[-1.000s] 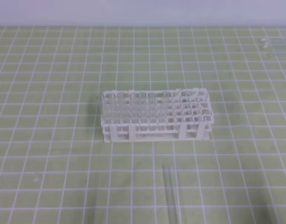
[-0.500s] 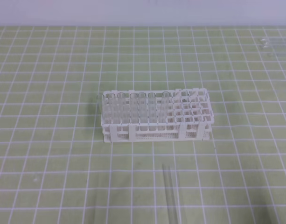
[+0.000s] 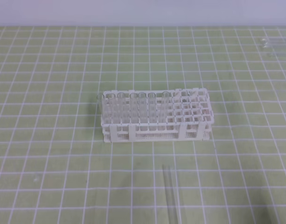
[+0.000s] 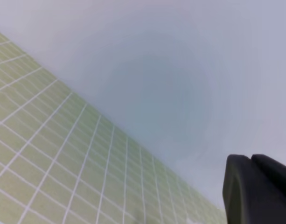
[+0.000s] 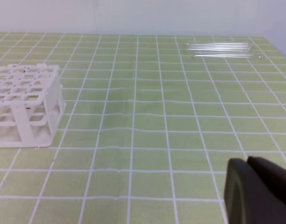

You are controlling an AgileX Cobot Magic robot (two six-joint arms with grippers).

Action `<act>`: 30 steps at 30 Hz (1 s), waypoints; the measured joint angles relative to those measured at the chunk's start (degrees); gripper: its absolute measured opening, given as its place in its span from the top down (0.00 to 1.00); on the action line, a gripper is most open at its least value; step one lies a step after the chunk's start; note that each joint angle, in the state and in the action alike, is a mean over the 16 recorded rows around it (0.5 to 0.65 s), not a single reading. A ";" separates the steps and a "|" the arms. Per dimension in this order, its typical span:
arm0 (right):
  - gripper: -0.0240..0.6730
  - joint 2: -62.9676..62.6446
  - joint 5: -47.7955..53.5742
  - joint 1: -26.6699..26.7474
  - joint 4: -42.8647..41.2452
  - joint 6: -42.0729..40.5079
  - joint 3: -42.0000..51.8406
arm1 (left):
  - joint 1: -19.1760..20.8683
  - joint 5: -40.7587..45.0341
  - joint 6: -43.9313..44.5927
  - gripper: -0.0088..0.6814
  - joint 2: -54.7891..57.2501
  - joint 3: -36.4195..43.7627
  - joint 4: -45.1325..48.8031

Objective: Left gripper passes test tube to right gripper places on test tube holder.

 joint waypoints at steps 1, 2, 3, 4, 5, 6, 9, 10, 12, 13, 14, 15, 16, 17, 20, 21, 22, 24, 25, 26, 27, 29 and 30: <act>0.97 0.00 0.00 0.00 0.00 0.00 0.00 | -0.01 -0.33 -1.48 0.99 0.00 -0.12 -0.31; 0.97 0.00 0.00 0.00 0.00 0.00 0.00 | -0.05 -0.35 -2.85 0.99 0.01 -0.40 -0.53; 0.97 0.00 0.00 0.00 0.00 0.00 0.00 | -0.11 -0.17 -4.08 0.99 -0.05 -0.86 -0.72; 0.97 0.00 0.00 0.00 0.00 0.00 0.00 | -0.19 0.30 -4.96 0.99 -0.07 -1.47 -0.82; 0.97 0.00 0.00 0.00 0.00 0.00 0.00 | -0.27 0.96 -5.56 0.99 0.09 -2.18 -0.84; 0.97 0.00 0.00 0.00 0.00 0.00 0.00 | -0.35 1.80 -6.01 0.99 0.19 -3.04 -0.86; 0.97 0.00 0.00 0.00 0.00 0.00 0.00 | -0.64 6.56 -5.60 0.99 1.46 -6.72 -0.84; 0.97 0.00 0.00 0.00 0.00 0.00 0.00 | -0.74 8.79 -5.03 0.99 2.23 -8.38 -0.92; 0.97 0.00 0.00 0.00 0.00 0.00 0.00 | -0.92 14.05 -3.37 0.99 4.37 -12.23 -1.13; 0.97 0.00 0.00 0.00 0.00 0.00 0.00 | -1.03 17.28 -1.75 0.99 6.00 -14.61 -1.48; 0.97 0.00 0.00 0.00 0.00 0.00 0.00 | -1.12 20.50 -0.16 0.99 7.66 -17.06 -1.78; 0.97 0.00 0.00 0.00 0.00 0.00 0.00 | -1.21 23.87 1.59 0.99 9.42 -19.59 -2.15; 0.97 0.00 0.00 0.00 0.00 0.00 0.00 | -1.29 27.39 3.84 0.99 11.54 -22.26 -2.57; 0.97 0.00 0.00 0.00 0.00 0.00 0.00 | -1.37 30.96 6.26 0.99 13.79 -24.97 -3.01; 0.97 0.00 0.00 0.00 0.00 0.00 0.00 | -1.50 41.49 13.56 0.99 21.84 -32.92 -4.63; 0.97 0.00 0.00 0.00 0.00 0.00 0.00 | -1.51 44.99 15.97 0.99 24.79 -35.53 -5.17; 0.97 0.00 0.00 0.00 0.00 0.00 0.00 | -1.53 48.31 18.25 0.99 27.84 -38.00 -5.77; 0.97 0.00 0.00 0.00 0.00 0.00 0.00 | -1.75 54.06 22.42 0.99 34.03 -42.59 -7.10; 0.97 0.00 0.00 0.00 0.00 0.00 0.00 | -2.11 56.58 24.41 0.99 37.14 -44.77 -7.78; 0.97 0.00 0.00 0.00 0.00 0.00 0.00 | -2.61 58.56 26.08 0.99 40.09 -46.66 -8.36; 0.97 0.00 0.00 0.00 0.00 0.00 0.00 | -3.10 60.40 27.61 0.99 42.90 -48.41 -8.89; 0.97 0.00 0.00 0.00 0.00 0.00 0.00 | -4.88 62.84 29.53 0.99 48.23 -51.23 -9.42; 0.97 0.00 0.00 0.00 0.00 0.00 0.00 | -6.19 63.75 30.22 0.99 50.86 -52.44 -9.46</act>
